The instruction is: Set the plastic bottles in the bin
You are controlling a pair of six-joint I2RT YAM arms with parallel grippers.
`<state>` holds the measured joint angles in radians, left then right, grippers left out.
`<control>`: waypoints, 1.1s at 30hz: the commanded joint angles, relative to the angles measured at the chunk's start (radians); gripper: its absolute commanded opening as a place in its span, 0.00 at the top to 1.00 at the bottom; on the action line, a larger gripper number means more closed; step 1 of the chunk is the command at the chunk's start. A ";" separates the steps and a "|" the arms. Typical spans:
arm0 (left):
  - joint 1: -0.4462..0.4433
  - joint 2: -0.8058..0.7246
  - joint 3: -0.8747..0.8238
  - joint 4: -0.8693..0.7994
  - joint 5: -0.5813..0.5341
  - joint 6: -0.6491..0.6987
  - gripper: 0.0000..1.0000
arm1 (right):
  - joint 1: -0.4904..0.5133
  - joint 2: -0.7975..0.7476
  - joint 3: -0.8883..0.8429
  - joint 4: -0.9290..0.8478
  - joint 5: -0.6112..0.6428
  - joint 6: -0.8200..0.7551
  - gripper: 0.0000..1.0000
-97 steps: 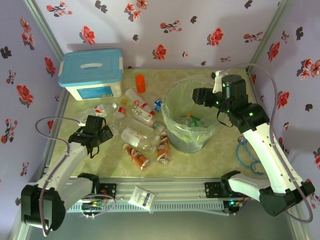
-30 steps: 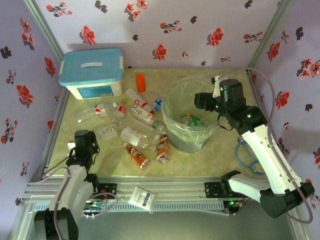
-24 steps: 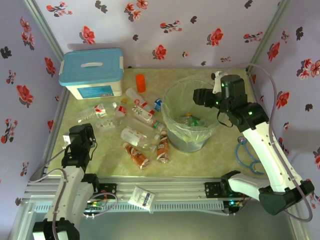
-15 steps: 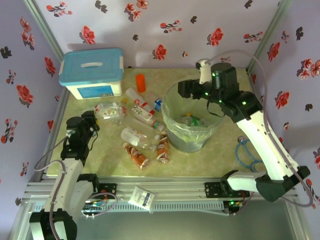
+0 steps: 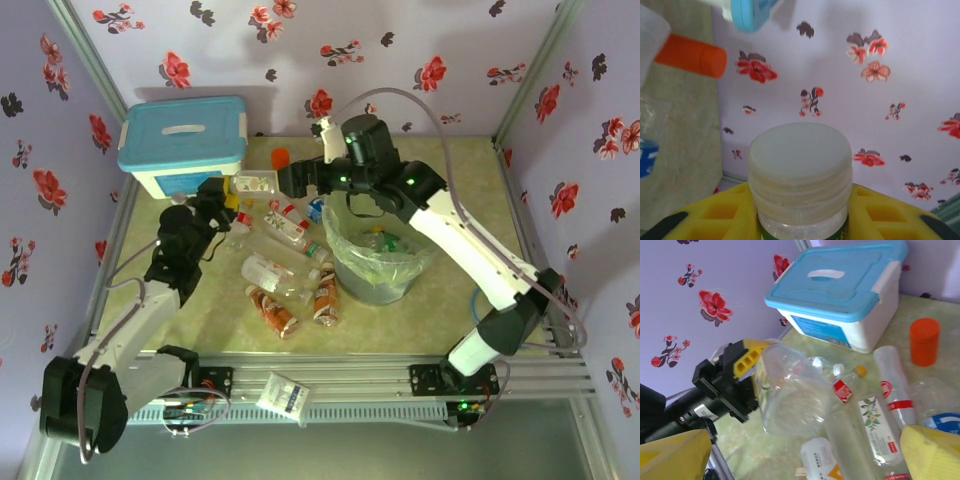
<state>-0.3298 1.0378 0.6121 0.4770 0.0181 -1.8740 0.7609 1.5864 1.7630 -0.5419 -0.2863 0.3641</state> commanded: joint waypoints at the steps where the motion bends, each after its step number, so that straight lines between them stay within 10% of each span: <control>1: -0.030 0.023 0.047 0.134 -0.054 -0.025 0.90 | 0.006 0.035 0.036 0.070 -0.030 0.074 0.01; 11: -0.078 0.026 0.066 0.126 -0.112 -0.011 0.91 | 0.011 0.120 0.023 0.154 -0.086 0.148 0.09; 26: -0.104 0.058 0.032 0.155 -0.133 -0.022 0.83 | 0.012 0.130 0.028 0.208 -0.083 0.177 0.57; 33: -0.101 0.021 0.003 0.130 -0.148 0.048 0.22 | 0.011 0.136 0.096 0.153 -0.059 0.134 0.58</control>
<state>-0.4255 1.0855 0.6342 0.5983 -0.1062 -1.8824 0.7662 1.7241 1.7901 -0.3943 -0.3687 0.5301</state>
